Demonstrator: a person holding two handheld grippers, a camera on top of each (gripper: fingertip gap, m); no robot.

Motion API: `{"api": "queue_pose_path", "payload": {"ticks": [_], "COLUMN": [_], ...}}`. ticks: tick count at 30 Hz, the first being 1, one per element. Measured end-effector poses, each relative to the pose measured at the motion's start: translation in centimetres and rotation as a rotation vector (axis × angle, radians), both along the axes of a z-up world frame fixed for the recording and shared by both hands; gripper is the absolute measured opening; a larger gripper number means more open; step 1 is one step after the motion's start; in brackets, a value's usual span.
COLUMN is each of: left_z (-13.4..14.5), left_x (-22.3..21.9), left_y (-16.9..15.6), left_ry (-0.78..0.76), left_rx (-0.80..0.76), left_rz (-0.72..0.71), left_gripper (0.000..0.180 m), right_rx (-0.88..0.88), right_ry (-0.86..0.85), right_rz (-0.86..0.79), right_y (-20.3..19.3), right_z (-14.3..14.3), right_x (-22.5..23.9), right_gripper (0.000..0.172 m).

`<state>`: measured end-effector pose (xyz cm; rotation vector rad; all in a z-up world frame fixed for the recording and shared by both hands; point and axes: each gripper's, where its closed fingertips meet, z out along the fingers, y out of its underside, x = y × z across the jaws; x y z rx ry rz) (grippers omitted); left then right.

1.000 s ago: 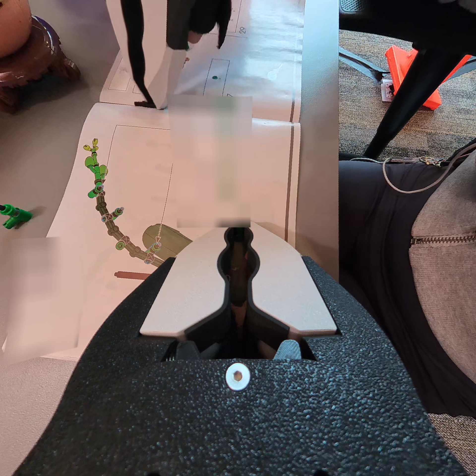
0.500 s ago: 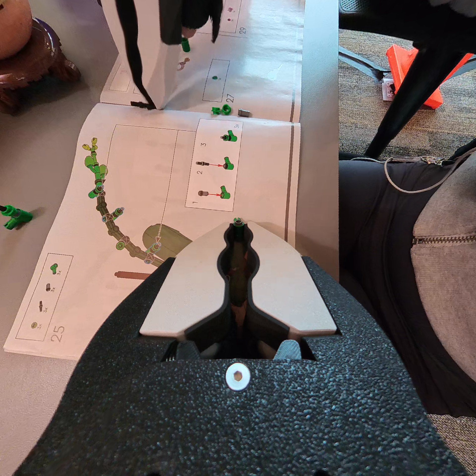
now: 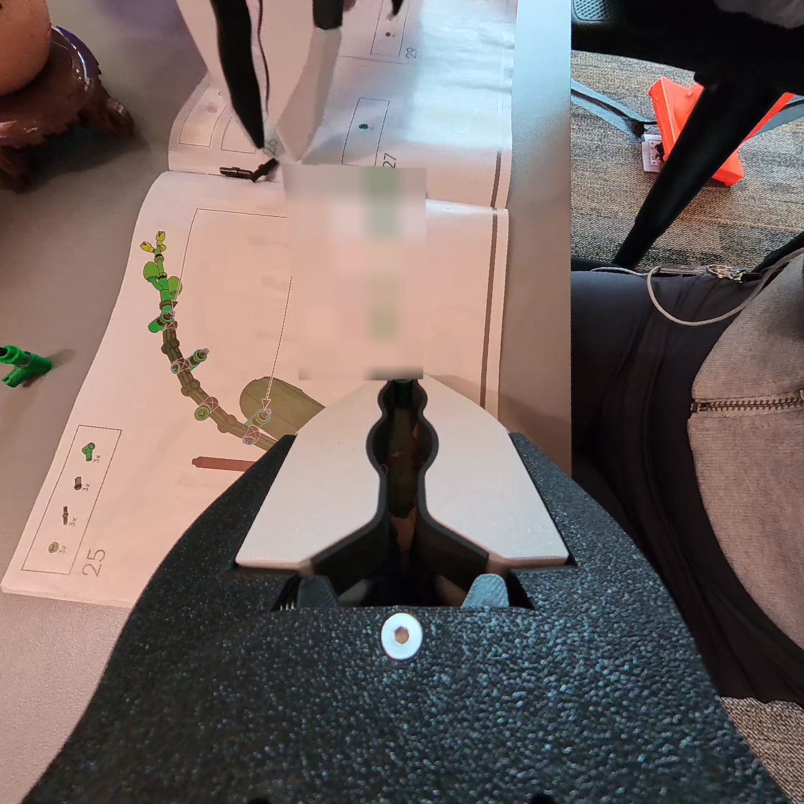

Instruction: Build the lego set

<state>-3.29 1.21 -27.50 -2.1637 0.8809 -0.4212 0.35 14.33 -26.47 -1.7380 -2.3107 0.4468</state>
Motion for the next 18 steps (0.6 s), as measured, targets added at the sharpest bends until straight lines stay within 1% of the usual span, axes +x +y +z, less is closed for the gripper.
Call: {"api": "queue_pose_path", "payload": {"ticks": [4,6,9,13,15,17,18], "left_z": [0.0,0.0,0.0,0.0,0.0,0.0,0.0], "left_x": [0.0,0.0,0.0,0.0,0.0,0.0,-0.1], "left_y": [0.0,0.0,0.0,-0.1,0.0,0.0,0.0], "left_ry": [0.001,0.002,0.001,0.000,-0.001,-0.004,-0.006], "left_rx": [0.001,0.002,0.001,0.000,-0.001,-0.003,-0.005], "left_rz": [0.000,-0.001,-0.002,-0.002,-0.002,-0.001,0.000], "left_gripper": [0.006,0.006,0.006,0.006,0.006,0.006,0.006], "right_rx": [-0.043,-0.029,-0.003,0.081,0.096,0.006,-0.064], "right_ry": [-0.008,-0.022,-0.033,-0.025,0.013,0.112,0.210], "right_rz": [-0.122,-0.152,-0.152,-0.110,-0.080,-0.070,-0.079], "right_y": [0.2,0.6,0.7,0.7,0.7,-0.1,-0.6], "right_z": [-0.2,-0.6,-1.0,-1.0,-0.9,-0.2,0.7], "right_x": [-0.7,-0.8,-1.0,-1.1,-1.1,-1.3,-1.8], "right_gripper": [0.013,0.013,0.006,0.004,0.003,0.003,0.004]}}
